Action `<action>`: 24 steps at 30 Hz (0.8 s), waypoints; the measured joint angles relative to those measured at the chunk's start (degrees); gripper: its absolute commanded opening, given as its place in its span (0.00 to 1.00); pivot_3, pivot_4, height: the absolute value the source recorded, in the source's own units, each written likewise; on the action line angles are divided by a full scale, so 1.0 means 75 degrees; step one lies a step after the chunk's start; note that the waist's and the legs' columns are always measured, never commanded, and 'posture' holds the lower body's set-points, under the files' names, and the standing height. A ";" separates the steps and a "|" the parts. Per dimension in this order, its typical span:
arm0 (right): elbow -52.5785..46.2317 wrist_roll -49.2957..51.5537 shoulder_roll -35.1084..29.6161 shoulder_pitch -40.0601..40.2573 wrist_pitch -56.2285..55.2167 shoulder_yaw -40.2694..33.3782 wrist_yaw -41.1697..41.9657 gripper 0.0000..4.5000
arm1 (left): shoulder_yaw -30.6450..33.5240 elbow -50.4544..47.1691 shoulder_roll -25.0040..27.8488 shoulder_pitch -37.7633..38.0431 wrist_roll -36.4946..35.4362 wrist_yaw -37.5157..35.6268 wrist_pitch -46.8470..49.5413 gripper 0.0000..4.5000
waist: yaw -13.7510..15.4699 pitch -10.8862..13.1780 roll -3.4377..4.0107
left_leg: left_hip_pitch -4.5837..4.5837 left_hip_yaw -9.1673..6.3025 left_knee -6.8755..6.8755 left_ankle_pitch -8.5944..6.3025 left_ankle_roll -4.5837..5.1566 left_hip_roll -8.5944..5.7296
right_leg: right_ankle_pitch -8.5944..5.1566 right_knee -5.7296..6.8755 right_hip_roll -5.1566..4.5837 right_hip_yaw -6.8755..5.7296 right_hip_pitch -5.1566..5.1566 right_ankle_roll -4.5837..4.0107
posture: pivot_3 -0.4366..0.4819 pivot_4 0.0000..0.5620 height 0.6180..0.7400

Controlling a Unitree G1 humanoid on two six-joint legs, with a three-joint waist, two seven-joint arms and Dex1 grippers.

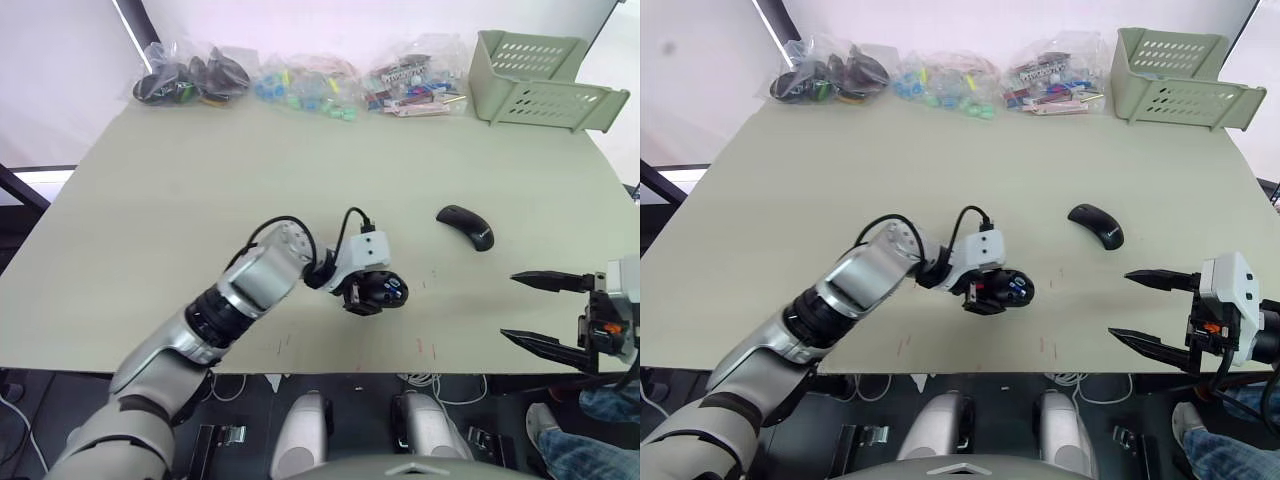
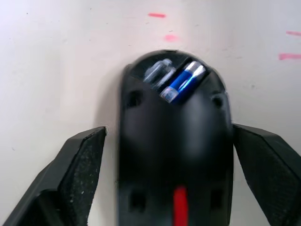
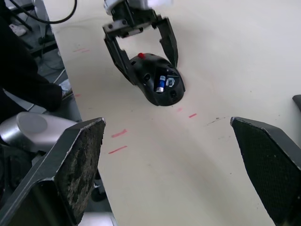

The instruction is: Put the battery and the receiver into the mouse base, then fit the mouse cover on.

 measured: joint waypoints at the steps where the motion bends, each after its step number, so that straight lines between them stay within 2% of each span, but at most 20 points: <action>1: 0.0001 0.0000 0.0002 0.0002 0.0004 0.0000 -0.0008 1.00 | 0.0137 -0.0060 0.0046 0.0025 -0.0048 -0.0018 -0.0013 0.99 | 0.0002 0.0001 0.0002 | -0.0001 0.0001 -0.0001 0.0000 0.0000 0.0000 | 0.0001 0.0000 0.0000 0.0001 -0.0002 -0.0002 | 0.48 0.27 1.00; 3: -0.0032 0.0102 0.0024 -0.0060 0.0106 0.0001 -0.0071 1.00 | 0.0961 -0.0480 0.0422 0.0334 -0.0510 -0.0104 0.0035 0.99 | -0.0027 0.0004 0.0003 | -0.0002 0.0003 -0.0004 0.0000 0.0000 0.0001 | 0.0000 0.0000 0.0000 0.0002 -0.0006 -0.0002 | 0.48 0.27 1.00; 6: -0.0053 0.0154 0.0039 -0.0079 0.0160 0.0007 -0.0144 1.00 | 0.1679 -0.0767 0.0734 0.0696 -0.0941 -0.0193 0.0195 0.99 | -0.0044 0.0009 0.0005 | -0.0002 0.0004 -0.0004 0.0000 0.0000 0.0002 | -0.0002 0.0000 0.0000 0.0003 -0.0006 0.0000 | 0.48 0.27 1.00; 8: -0.0125 0.0181 0.0085 -0.0143 0.0199 0.0031 -0.0227 1.00 | 0.3187 -0.1274 0.0860 0.1594 -0.1757 -0.0180 0.0329 0.99 | -0.0052 0.0020 -0.0001 | 0.0000 0.0004 -0.0004 0.0000 0.0000 0.0005 | -0.0011 0.0000 -0.0002 0.0004 -0.0006 0.0016 | 0.48 0.27 1.00; 11: -0.0149 0.0207 0.0181 -0.0213 0.0207 0.0092 -0.0300 1.00 | 0.4472 -0.1408 0.1353 0.2764 -0.2161 -0.0186 0.0089 0.99 | -0.0069 0.0032 -0.0013 | 0.0008 0.0009 -0.0004 0.0000 0.0000 0.0007 | -0.0011 0.0009 -0.0001 0.0004 -0.0006 0.0014 | 0.48 0.27 1.00; 14: -0.0148 0.0220 0.0194 -0.0360 0.0230 0.0198 -0.0338 1.00 | 0.5377 -0.1092 0.1620 0.3619 -0.2271 -0.0166 -0.0199 0.99 | -0.0054 0.0041 -0.0015 | 0.0012 0.0011 -0.0003 0.0000 -0.0001 0.0010 | -0.0020 0.0012 -0.0002 0.0003 -0.0005 0.0000 | 0.48 0.27 1.00; 18: -0.0190 0.0288 0.0225 -0.0578 0.0279 0.0386 -0.0398 1.00 | 0.6085 -0.0153 0.1612 0.4362 -0.2086 0.0333 -0.0955 0.99 | 0.0018 0.0052 -0.0031 | 0.0014 0.0015 0.0004 0.0001 -0.0002 0.0011 | -0.0025 0.0014 -0.0004 0.0003 -0.0003 -0.0011 | 0.48 0.27 1.00; 24: -0.0263 0.0352 0.0545 -0.0682 0.0253 0.0400 -0.0621 1.00 | 0.6331 0.0331 0.1443 0.4859 -0.2101 0.0747 -0.1507 0.99 | 0.0040 0.0059 -0.0042 | 0.0010 0.0021 0.0000 -0.0001 -0.0003 0.0010 | 0.0003 0.0011 -0.0015 0.0011 -0.0005 -0.0020 | 0.48 0.27 1.00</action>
